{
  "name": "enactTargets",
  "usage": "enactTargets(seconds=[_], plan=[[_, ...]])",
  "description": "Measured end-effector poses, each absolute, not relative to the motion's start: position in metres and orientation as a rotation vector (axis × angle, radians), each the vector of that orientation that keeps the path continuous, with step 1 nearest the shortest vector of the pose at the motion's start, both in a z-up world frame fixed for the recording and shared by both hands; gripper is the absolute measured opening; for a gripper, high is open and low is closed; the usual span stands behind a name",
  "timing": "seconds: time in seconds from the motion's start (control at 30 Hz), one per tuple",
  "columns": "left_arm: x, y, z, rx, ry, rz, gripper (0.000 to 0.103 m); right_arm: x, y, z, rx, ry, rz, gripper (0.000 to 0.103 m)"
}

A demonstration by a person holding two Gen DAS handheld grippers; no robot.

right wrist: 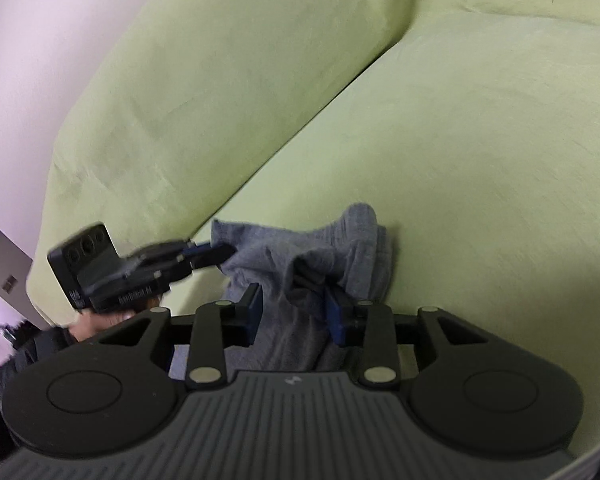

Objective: Fold clothes

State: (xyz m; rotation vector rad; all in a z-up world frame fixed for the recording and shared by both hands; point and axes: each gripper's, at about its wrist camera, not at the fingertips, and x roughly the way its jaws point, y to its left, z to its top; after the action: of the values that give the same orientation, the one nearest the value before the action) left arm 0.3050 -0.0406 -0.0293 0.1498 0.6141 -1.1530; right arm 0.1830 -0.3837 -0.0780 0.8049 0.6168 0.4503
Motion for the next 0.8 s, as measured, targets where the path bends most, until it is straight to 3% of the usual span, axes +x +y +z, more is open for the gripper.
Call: enactTargets(seconds=[0.3,0.4,0.5,0.53,0.6,0.63,0.67,0.8], plan=[[0.312,-0.037,-0.030,0.112,0.594,-1.143,0.004,0.209,-0.395,-0.088,1.003,0.622,0.454,0.031],[0.316,-0.037,-0.029,0.069,0.565,-1.122,0.004,0.212,-0.392,-0.080,0.933,0.581,0.436,0.003],[0.324,-0.039,-0.031,0.032,0.557,-1.076,0.004,0.202,-0.385,-0.058,0.754,0.486,0.387,0.003],[0.326,-0.041,-0.032,0.037,0.568,-1.059,0.004,0.200,-0.382,-0.056,0.720,0.478,0.375,0.004],[0.333,-0.045,-0.037,0.051,0.607,-1.015,0.015,0.200,-0.376,-0.054,0.630,0.494,0.308,0.011],[0.335,-0.045,-0.038,0.054,0.624,-0.993,0.031,0.201,-0.376,-0.055,0.614,0.513,0.270,0.022],[0.336,-0.042,-0.038,0.051,0.632,-0.967,0.039,0.199,-0.379,-0.055,0.611,0.515,0.243,0.027],[0.325,-0.025,-0.030,0.030,0.643,-0.912,0.039,0.184,-0.390,-0.045,0.608,0.465,0.158,0.040]])
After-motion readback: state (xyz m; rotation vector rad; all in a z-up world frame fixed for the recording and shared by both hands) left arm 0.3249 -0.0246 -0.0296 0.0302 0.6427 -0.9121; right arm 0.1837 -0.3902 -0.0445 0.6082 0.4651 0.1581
